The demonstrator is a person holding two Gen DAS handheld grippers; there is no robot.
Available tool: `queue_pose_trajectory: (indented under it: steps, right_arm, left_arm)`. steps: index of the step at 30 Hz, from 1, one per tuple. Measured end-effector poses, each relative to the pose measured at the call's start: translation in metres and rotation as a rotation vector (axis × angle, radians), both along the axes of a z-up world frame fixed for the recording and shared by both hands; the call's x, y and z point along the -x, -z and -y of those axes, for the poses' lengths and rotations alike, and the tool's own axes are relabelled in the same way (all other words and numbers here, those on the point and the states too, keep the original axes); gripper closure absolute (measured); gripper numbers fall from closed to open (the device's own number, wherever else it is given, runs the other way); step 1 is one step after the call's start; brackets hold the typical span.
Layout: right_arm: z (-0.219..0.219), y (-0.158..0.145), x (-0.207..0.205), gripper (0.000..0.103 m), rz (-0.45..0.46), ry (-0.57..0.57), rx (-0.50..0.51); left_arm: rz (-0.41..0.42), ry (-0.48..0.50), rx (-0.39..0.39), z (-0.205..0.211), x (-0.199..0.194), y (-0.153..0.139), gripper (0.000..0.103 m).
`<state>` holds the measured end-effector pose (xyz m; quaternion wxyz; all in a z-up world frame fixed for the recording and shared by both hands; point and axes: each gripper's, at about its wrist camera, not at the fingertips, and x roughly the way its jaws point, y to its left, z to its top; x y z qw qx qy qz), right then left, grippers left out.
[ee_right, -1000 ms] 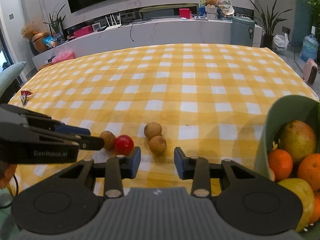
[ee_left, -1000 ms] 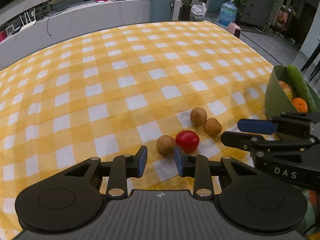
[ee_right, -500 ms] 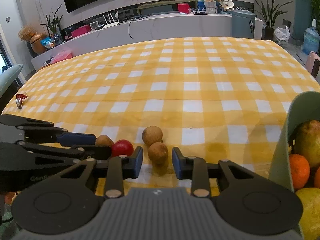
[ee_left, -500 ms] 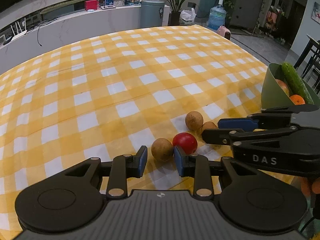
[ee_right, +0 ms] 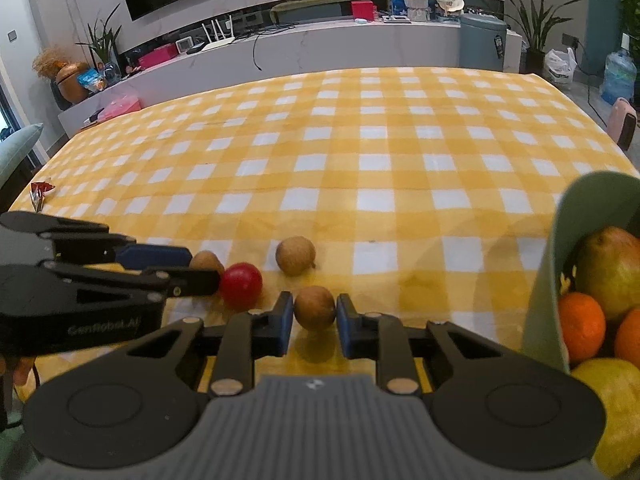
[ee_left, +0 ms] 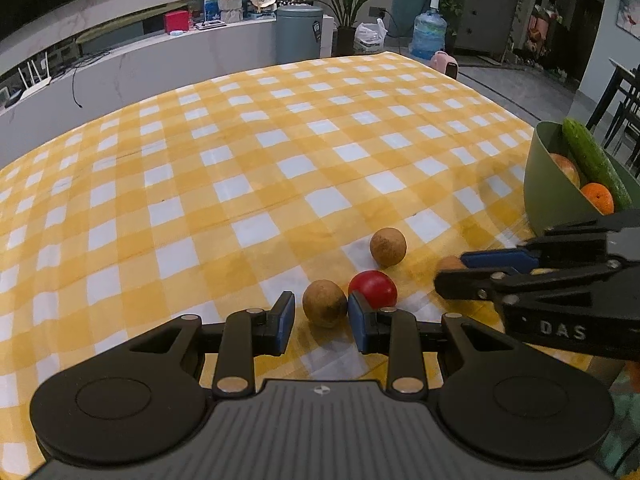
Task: Organize fruits
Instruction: 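Grasp a brown kiwi with the left tool while the right tool grasps another kiwi, then carry both kiwis over the green colander and lower them in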
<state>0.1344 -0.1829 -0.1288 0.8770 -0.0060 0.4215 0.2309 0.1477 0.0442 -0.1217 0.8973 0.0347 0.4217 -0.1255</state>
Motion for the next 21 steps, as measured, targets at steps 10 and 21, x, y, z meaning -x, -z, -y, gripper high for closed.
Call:
queue_pose_trajectory:
  steps: [10,21]
  right_arm:
    - [0.006,0.002,0.01,0.084,-0.011,0.011,0.011]
    - [0.013,-0.005,0.021,0.084,-0.006,0.019,0.004]
  left_arm:
    - [0.011,0.031,0.004,0.002,0.0,0.002,0.074]
    - [-0.065,0.047,-0.025,0.008,0.009,0.007,0.076]
